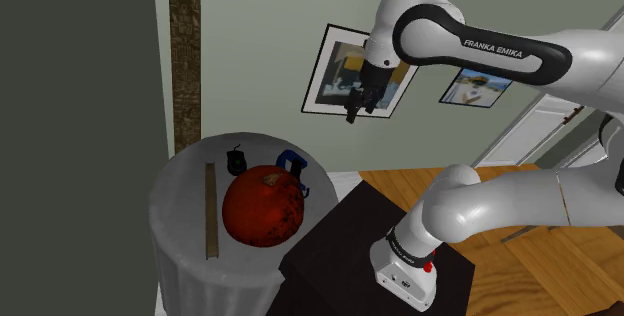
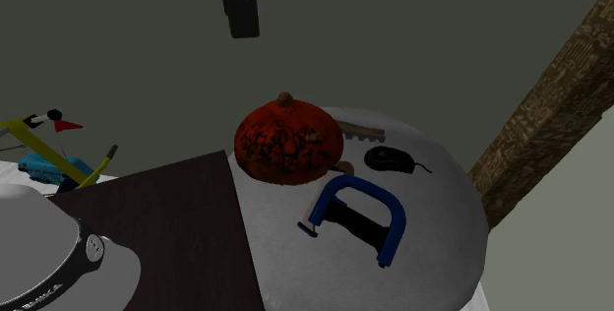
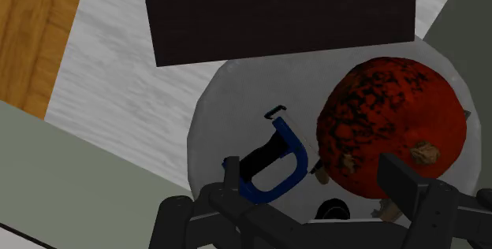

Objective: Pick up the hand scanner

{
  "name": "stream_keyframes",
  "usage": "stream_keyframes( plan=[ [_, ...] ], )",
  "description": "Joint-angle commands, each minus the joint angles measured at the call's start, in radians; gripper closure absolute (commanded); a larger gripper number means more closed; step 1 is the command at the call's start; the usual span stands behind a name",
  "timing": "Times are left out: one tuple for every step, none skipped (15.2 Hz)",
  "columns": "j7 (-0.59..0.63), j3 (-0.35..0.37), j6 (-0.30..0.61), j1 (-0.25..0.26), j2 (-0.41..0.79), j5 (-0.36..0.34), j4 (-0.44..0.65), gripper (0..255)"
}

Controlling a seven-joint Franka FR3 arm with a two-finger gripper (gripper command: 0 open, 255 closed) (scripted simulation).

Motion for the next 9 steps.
stream_keyframes(
  plan=[
    [0.0, 0.0, 0.0, 0.0, 0.0, 0.0, 0.0, 0],
    [0.012, -0.011, 0.042, -0.008, 0.006, 0.01, -0.028, 0],
    [0.022, -0.022, 0.084, -0.015, 0.014, 0.019, -0.055, 0],
    [0.033, -0.032, 0.128, -0.022, 0.023, 0.03, -0.082, 0],
    [0.042, -0.043, 0.172, -0.029, 0.035, 0.04, -0.107, 0],
    [0.051, -0.053, 0.217, -0.036, 0.048, 0.051, -0.131, 0],
    [0.059, -0.064, 0.263, -0.042, 0.063, 0.063, -0.154, 0],
    [0.066, -0.075, 0.309, -0.047, 0.081, 0.075, -0.176, 0],
    [0.071, -0.085, 0.357, -0.051, 0.1, 0.088, -0.196, 0]
  ],
)
